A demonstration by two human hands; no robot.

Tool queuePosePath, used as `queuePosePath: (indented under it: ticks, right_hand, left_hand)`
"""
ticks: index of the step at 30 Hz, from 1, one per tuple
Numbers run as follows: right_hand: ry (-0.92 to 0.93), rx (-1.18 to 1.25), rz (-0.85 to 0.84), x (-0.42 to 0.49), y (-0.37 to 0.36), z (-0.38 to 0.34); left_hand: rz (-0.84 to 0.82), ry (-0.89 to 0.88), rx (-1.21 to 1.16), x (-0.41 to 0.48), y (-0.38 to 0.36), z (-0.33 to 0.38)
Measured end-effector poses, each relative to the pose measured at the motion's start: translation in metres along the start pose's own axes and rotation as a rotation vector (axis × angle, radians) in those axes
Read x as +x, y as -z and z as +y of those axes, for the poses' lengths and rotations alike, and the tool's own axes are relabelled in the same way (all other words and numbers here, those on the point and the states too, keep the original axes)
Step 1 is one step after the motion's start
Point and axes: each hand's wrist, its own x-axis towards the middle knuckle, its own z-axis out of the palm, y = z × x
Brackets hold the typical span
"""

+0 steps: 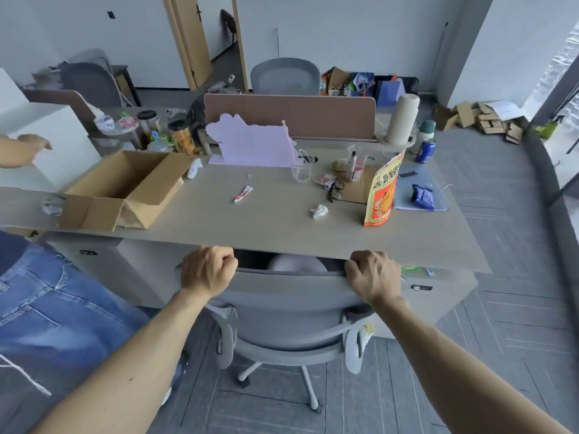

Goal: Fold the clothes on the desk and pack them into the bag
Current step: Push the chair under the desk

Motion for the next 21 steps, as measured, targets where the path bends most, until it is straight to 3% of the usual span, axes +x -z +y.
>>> queuePosePath:
  ticks: [21]
  right_hand:
    - [-0.021,0.009,0.032,-0.001,-0.029,-0.089]
  left_hand:
    - [-0.043,-0.023,-0.058,0.039,0.003,-0.104]
